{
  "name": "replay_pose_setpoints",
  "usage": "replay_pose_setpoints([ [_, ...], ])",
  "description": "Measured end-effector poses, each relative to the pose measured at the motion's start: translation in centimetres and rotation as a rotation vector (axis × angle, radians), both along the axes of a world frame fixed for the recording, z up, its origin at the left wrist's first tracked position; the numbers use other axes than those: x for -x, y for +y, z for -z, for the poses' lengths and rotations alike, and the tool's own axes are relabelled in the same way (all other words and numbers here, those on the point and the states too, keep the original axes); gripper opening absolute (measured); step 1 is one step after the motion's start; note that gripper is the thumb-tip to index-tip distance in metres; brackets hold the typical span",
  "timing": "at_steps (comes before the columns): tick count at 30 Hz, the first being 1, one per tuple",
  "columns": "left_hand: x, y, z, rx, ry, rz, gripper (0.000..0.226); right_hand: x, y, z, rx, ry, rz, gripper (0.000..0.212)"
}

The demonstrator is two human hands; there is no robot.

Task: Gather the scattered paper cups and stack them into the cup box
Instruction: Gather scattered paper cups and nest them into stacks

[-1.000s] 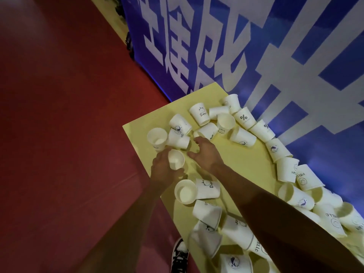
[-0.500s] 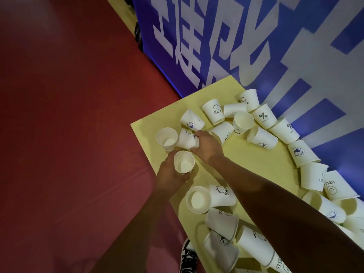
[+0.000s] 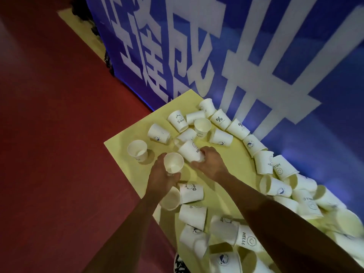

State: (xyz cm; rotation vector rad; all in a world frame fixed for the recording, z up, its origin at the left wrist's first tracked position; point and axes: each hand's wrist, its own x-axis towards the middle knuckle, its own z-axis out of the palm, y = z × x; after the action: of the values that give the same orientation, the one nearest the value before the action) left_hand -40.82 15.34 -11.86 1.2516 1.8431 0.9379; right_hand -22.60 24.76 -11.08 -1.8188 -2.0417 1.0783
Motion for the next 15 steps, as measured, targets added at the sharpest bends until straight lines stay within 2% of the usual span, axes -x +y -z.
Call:
replay_pose_setpoints([
  [3, -3.9, 0.6, -1.9, -0.023, 0.004, 0.087, 0.068, -5.9, -1.9, -2.1, -0.013, 0.023, 0.102, 0.063],
  [9, -14.4, 0.3, -4.3, -0.002, 0.043, 0.261, 0.086, -18.0, -7.4, -5.9, 0.005, 0.147, 0.432, 0.074],
  [15, -26.5, -3.5, -7.4, -0.01, 0.006, 0.534, 0.072, -30.0, -16.8, -7.7, 0.015, 0.215, 0.619, 0.093],
])
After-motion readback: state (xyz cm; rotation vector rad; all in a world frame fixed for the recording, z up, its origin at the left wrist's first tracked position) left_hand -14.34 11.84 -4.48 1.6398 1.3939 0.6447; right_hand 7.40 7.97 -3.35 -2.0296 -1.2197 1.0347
